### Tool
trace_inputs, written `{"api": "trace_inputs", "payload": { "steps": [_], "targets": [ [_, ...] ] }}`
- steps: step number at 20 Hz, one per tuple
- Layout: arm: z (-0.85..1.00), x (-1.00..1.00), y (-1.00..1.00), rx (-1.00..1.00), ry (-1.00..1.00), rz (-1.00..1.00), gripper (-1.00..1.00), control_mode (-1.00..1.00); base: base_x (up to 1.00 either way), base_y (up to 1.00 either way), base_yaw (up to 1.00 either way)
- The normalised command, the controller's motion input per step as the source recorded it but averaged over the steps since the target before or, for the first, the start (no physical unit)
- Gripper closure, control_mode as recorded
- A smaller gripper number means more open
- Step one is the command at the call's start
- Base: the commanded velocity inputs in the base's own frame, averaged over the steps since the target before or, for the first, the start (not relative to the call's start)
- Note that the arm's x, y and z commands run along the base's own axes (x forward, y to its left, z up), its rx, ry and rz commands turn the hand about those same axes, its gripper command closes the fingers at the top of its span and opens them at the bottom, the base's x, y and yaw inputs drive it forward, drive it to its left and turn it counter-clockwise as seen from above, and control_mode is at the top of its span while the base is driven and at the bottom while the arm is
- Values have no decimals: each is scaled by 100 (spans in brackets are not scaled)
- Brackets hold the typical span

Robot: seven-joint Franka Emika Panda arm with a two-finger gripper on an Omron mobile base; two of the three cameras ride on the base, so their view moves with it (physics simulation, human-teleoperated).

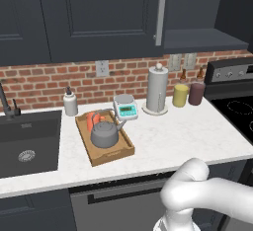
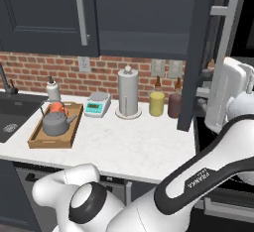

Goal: Pick the kettle from the counter and place it on the tray. Then pick the mug from the cabinet and place it on the tray. Then close the cabinet doors.

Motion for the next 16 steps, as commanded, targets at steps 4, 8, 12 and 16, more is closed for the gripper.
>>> {"api": "trace_inputs", "payload": {
  "steps": [4, 8, 12, 16],
  "targets": [
    [0, 1, 100, -15, 11, 1, -100, -100, 0, 0, 0],
    [8, 10, 100, -13, 15, 0, -100, -100, 0, 0, 0],
    [18, 23, 100, -12, 19, -5, -100, -100, 0, 0, 0],
    [28, 48, 98, -8, 26, -15, -100, -100, 0, 0, 0]
  ]
}}
